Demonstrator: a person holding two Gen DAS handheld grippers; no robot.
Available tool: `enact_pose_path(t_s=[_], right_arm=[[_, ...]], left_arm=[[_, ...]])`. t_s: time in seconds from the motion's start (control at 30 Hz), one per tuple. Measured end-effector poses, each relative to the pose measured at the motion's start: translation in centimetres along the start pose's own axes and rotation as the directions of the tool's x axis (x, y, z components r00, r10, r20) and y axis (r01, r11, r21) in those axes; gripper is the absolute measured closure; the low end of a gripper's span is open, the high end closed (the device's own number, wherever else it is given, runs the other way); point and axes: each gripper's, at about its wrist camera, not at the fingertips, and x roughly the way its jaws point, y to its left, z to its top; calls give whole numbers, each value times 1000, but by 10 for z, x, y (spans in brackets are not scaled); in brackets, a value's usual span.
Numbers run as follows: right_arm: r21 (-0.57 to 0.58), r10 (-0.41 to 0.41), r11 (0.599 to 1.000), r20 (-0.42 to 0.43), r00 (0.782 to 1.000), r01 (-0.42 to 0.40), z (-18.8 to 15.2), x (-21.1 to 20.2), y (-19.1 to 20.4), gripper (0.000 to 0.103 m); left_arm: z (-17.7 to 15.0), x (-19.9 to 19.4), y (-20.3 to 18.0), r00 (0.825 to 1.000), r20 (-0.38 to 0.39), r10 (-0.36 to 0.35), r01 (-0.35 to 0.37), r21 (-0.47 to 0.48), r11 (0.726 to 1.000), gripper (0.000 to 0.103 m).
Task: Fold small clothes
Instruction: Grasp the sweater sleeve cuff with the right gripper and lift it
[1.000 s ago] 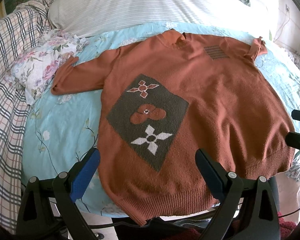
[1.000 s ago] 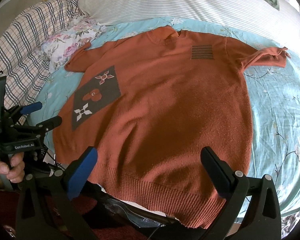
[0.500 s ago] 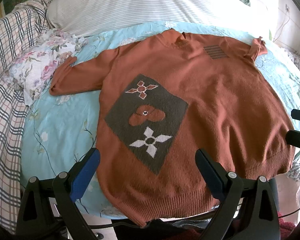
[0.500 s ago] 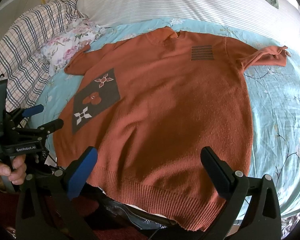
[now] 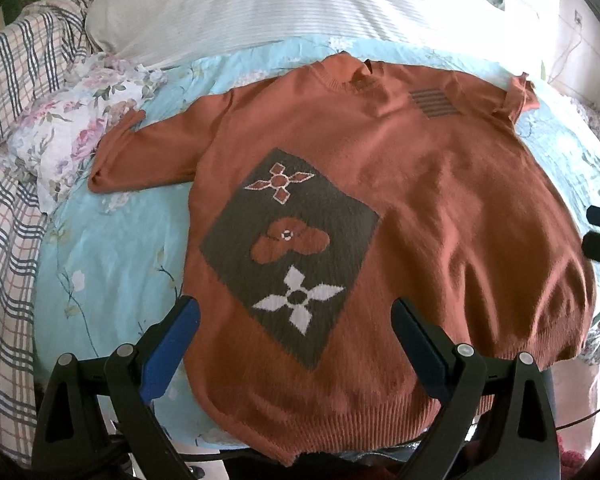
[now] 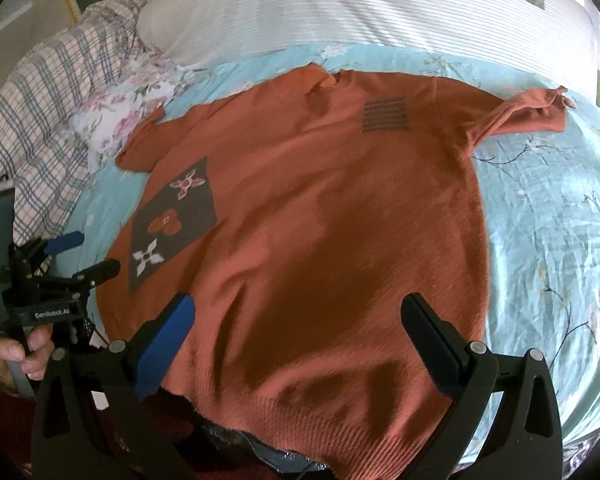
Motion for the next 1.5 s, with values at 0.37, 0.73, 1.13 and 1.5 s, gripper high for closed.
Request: enact_pose_path(t_s=[0.37,0.73,1.13,1.5], right_arm=[[171,-56,984,79,995,42,57,2,-106,0],[394,-221,910,188,957,132,153,21,-265,33],[538,-380,803,134,915,255,245,81,-406,55],[529,-275,838,196,941,135,255,100,-414,97]], left_arm=[[29,25,-7,1000,-3,-29,29,-8,1000,6],[55,67,-24,996,-71,-48,48,1,999,6],[74,126,-35,973,-224,-49,47,-11,999,6],[75,140,-50,966,-242,-86,88,-2,996,6]])
